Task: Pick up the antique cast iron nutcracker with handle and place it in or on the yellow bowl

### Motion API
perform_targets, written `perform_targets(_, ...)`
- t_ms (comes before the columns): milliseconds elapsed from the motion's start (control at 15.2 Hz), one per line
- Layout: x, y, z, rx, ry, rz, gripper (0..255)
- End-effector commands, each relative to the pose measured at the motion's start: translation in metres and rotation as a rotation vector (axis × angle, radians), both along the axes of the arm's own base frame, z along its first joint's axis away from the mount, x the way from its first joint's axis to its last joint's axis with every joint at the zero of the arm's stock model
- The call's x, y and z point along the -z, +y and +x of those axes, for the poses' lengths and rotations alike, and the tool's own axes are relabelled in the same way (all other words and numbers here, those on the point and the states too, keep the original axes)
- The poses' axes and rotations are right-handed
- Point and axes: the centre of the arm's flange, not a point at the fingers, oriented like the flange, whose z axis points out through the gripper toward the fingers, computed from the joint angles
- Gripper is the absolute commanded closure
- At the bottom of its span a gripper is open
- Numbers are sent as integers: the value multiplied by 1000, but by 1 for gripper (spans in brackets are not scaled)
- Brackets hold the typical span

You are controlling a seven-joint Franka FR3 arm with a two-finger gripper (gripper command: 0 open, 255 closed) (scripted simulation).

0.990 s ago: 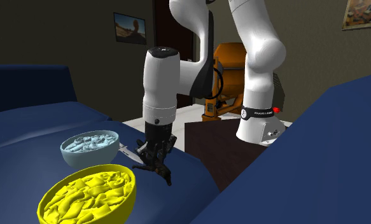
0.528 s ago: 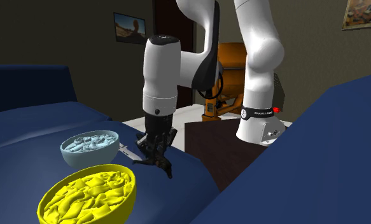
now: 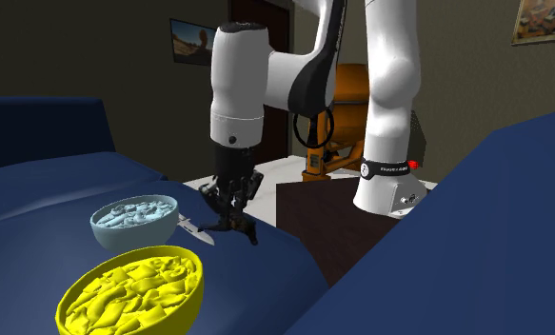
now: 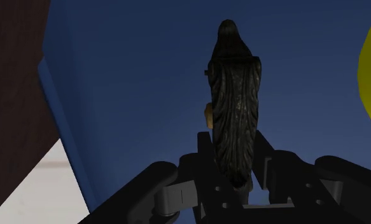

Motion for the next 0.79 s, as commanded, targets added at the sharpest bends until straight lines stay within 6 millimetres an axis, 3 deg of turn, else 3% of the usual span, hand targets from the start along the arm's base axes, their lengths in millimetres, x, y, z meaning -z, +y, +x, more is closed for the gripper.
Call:
perform_targets(0,-11,2,-1,1,1,1,255)
perform_targets(726,-69,2,-1,1,1,1,255)
